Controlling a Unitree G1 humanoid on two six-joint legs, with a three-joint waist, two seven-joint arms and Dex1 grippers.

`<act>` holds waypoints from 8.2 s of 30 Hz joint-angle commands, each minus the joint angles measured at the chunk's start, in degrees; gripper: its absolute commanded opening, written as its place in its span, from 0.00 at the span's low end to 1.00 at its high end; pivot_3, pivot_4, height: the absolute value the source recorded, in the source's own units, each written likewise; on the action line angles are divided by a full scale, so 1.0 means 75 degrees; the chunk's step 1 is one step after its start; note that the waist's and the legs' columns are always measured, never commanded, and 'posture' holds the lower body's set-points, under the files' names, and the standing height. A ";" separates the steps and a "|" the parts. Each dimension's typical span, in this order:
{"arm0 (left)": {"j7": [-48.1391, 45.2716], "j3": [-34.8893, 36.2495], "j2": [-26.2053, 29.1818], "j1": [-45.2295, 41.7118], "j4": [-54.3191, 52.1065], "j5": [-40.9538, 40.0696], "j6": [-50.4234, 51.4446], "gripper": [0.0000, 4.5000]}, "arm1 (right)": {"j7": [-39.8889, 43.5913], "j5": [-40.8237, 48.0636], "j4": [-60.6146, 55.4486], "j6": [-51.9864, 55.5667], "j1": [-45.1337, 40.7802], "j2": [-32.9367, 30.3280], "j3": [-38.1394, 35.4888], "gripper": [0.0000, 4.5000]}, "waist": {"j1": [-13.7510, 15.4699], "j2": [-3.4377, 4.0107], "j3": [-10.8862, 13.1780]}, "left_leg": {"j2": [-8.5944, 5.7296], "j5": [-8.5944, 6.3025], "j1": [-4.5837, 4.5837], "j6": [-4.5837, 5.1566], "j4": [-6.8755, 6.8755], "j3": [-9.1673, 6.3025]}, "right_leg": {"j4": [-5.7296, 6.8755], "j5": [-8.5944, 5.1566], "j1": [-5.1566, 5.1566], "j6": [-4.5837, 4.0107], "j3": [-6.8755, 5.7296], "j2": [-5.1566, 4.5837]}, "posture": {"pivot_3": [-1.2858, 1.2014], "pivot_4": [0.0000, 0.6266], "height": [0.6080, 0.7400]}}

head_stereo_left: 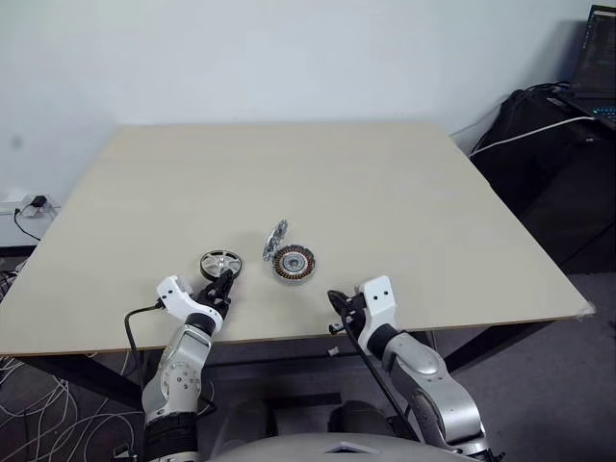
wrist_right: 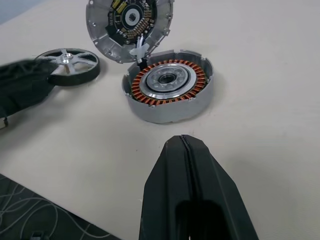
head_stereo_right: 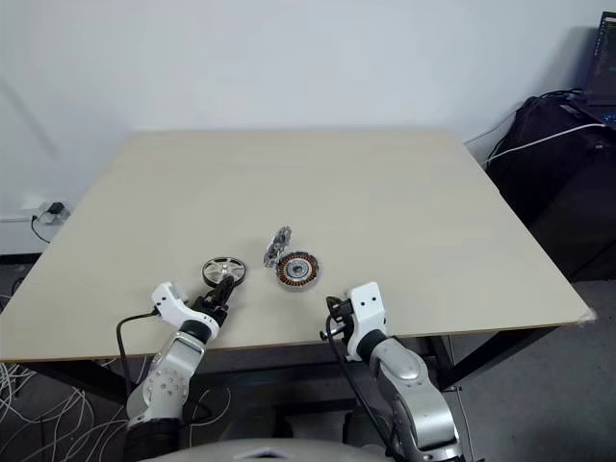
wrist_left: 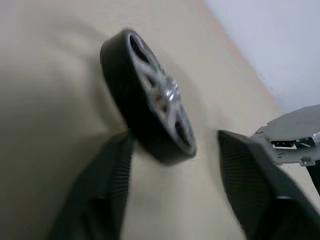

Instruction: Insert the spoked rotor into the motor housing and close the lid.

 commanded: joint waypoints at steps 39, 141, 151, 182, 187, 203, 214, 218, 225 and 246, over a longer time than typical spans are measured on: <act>-0.0453 -0.1603 0.0017 -0.0496 -0.1295 -0.3816 0.3494 0.09 | -0.0162 0.0243 -0.0123 -0.0176 -0.0041 -0.0006 -0.0069 0.00 | -0.0013 -0.0008 0.0001 | -0.0007 0.0002 0.0007 -0.0003 0.0016 0.0002 | 0.0005 -0.0004 0.0012 0.0014 0.0010 0.0038 | 0.52 0.00 1.00; 0.1340 -0.1681 -0.0772 -0.0866 -0.0203 -0.4237 0.2687 0.86 | -0.0252 0.0187 -0.0187 -0.0267 0.0065 -0.0046 0.0007 0.00 | -0.0002 0.0001 -0.0020 | 0.0001 0.0002 0.0006 -0.0004 0.0029 -0.0004 | 0.0006 0.0026 0.0008 0.0001 0.0017 0.0005 | 0.52 0.00 1.00; 0.1132 -0.1864 0.0022 -0.0245 -0.1650 -0.3819 0.2812 0.86 | -0.0240 0.0194 -0.0095 -0.0339 0.0004 0.0035 -0.0009 0.00 | -0.0004 0.0001 -0.0014 | -0.0002 0.0000 -0.0002 -0.0004 0.0025 -0.0004 | -0.0003 0.0021 0.0004 0.0003 0.0014 0.0002 | 0.52 0.00 1.00; -0.2473 -0.3980 0.1843 0.0791 0.0059 0.3809 -0.5004 0.01 | -0.0306 -0.0762 0.5030 -0.0604 -0.4889 0.1150 0.0170 0.00 | -0.0044 0.0045 -0.0013 | -0.0002 0.0025 -0.0019 -0.0007 -0.0035 0.0061 | 0.0013 0.0018 -0.0068 -0.0017 0.0050 0.0036 | 0.52 0.00 1.00; -0.2495 -0.3813 0.1720 0.0751 0.0297 0.3911 -0.5572 0.01 | -0.0253 -0.0900 0.5574 -0.0732 -0.5058 0.1299 0.0287 0.00 | -0.0079 0.0045 -0.0013 | -0.0001 0.0034 -0.0006 0.0009 -0.0033 0.0061 | 0.0016 0.0021 -0.0053 -0.0012 0.0050 0.0052 | 0.52 0.00 1.00; -0.2373 -0.3609 0.1461 0.1053 0.0230 0.3686 -0.4998 0.00 | 0.1085 -0.1084 0.4250 -0.0336 -0.4743 0.0388 0.0862 0.04 | -0.0109 0.0064 -0.0030 | 0.0001 0.0019 0.0040 -0.0010 -0.0030 0.0055 | 0.0016 0.0022 -0.0005 -0.0007 0.0047 0.0027 | 0.52 0.00 1.00; -0.2123 -0.3512 0.1275 0.1077 0.0237 0.3651 -0.4541 0.00 | 0.2711 -0.1828 0.3251 -0.0136 -0.4914 -0.1575 0.2053 0.78 | -0.0061 0.0060 -0.0029 | 0.0001 0.0017 0.0031 -0.0005 -0.0011 0.0039 | 0.0014 0.0021 -0.0001 -0.0008 0.0030 0.0021 | 0.52 0.00 1.00; -0.2126 -0.3521 0.1254 0.1052 0.0255 0.3655 -0.4481 0.00 | 0.3318 -0.2306 0.3318 -0.0413 -0.5355 -0.2042 0.2617 0.84 | -0.0068 0.0059 -0.0027 | 0.0001 0.0014 0.0024 -0.0001 0.0003 0.0036 | 0.0015 0.0022 -0.0004 -0.0007 0.0030 0.0017 | 0.52 0.00 1.00; -0.2125 -0.3521 0.1198 0.1032 0.0299 0.3651 -0.4417 0.00 | 0.3529 -0.3002 0.3964 -0.1088 -0.6048 -0.2071 0.3059 0.84 | -0.0020 0.0058 -0.0027 | 0.0002 0.0014 0.0019 -0.0002 0.0014 0.0027 | 0.0016 0.0024 -0.0002 -0.0006 0.0021 0.0018 | 0.52 0.00 1.00; -0.2081 -0.3433 0.1102 0.1050 0.0585 0.3622 -0.4520 0.00 | 0.3853 -0.4415 0.5881 -0.2949 -0.6906 -0.1704 0.3648 0.84 | -0.0009 0.0058 -0.0027 | -0.0001 0.0013 0.0014 -0.0001 0.0024 0.0027 | 0.0019 0.0027 0.0000 -0.0004 0.0019 0.0020 | 0.52 0.00 1.00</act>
